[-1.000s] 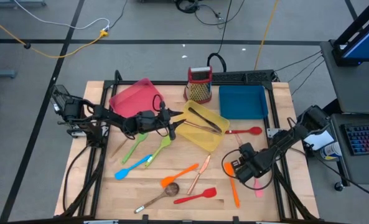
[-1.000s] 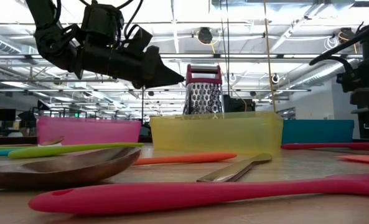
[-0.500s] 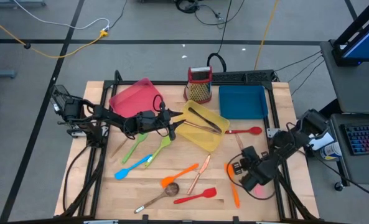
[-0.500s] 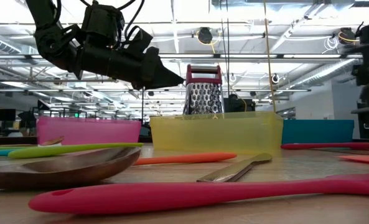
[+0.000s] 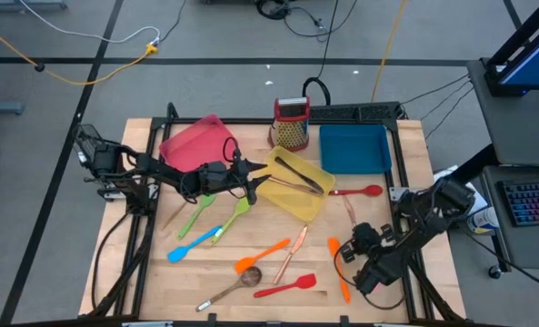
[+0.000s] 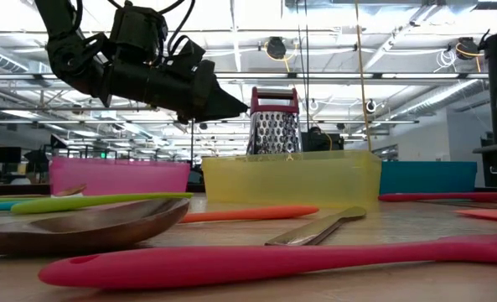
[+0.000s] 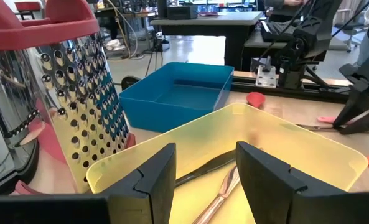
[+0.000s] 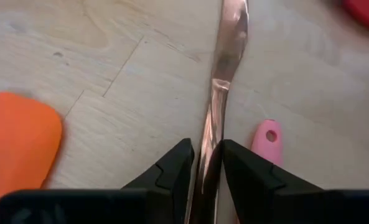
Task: Pick & Place Kitchen Items
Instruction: Put the brown table knife into the yellow bin
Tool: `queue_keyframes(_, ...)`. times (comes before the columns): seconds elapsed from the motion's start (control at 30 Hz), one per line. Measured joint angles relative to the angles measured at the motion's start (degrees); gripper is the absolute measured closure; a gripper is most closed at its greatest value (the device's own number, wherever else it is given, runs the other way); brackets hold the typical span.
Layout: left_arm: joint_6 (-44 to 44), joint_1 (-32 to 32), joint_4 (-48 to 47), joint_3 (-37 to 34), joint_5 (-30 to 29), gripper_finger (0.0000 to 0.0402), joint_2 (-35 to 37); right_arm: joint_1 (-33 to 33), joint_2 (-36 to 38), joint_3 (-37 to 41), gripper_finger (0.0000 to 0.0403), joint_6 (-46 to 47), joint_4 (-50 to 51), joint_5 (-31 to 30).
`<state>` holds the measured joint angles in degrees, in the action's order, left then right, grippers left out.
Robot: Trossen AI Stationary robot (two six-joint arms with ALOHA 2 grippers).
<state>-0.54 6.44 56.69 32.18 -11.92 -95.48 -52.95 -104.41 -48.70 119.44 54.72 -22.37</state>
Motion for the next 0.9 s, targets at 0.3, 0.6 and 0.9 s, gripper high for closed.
queue_keyframes(0.3,0.0,0.0,0.0,0.0,0.0,0.0229,0.0,-3.8,-10.6,-7.9,0.0329,5.8,8.3,-2.2)
queue_keyframes(0.6,0.7,0.0,0.0,0.0,-0.1,0.0229,0.0,-6.1,-12.1,-9.4,0.0319,5.4,9.0,-6.1)
queue_keyframes(0.9,-3.2,-0.2,0.0,0.0,-0.1,0.0229,0.0,-6.9,-12.0,-7.9,0.028,6.1,5.8,-14.5)
